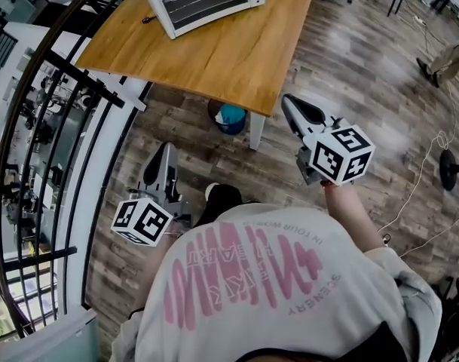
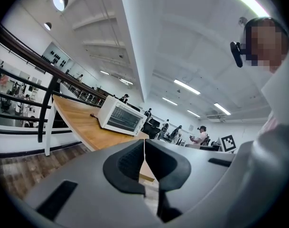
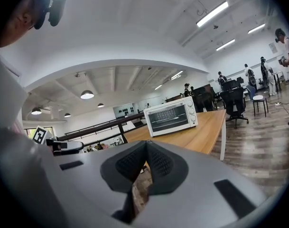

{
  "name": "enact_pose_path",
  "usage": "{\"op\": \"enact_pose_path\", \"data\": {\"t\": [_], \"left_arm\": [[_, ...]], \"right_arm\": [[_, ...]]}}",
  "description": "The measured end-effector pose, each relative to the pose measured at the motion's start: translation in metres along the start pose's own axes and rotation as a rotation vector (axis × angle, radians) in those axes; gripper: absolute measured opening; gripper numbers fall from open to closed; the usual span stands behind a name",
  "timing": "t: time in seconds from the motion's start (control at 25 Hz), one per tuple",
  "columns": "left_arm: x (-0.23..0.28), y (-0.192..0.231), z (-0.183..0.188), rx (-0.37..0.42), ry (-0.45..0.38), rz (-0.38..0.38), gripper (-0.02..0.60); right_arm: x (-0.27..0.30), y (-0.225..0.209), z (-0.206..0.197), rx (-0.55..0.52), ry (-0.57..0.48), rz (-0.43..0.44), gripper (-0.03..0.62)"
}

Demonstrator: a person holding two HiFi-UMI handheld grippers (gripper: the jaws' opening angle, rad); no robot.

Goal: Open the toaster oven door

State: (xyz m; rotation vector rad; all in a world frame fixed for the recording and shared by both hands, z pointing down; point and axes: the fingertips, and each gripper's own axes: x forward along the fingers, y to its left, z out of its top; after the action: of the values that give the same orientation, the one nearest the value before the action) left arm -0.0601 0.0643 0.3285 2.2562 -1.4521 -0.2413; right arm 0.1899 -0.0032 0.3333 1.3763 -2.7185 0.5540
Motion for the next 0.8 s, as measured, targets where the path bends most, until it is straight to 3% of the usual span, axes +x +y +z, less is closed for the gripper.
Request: {"op": "enact_pose_path", "data": {"t": [0.2, 0.48, 0.8], "left_arm": [[0.006, 0.013, -0.007, -0.014, 0.034, 0.030, 0.023], [0.036, 0.035, 0.000, -0.029, 0.042, 0.027, 0.023], [0.083, 0.060, 0.005, -0.058, 0.065, -0.020, 0.023]], "right_arm": [[0.016, -0.005, -0.015, 0.030, 0.045, 0.008, 0.006], [0.039, -0.023, -0.006, 0.047, 0.038, -0.024, 0.006], [0.071, -0.047, -0.004, 0.048, 0.065, -0.078, 0.006]]}}
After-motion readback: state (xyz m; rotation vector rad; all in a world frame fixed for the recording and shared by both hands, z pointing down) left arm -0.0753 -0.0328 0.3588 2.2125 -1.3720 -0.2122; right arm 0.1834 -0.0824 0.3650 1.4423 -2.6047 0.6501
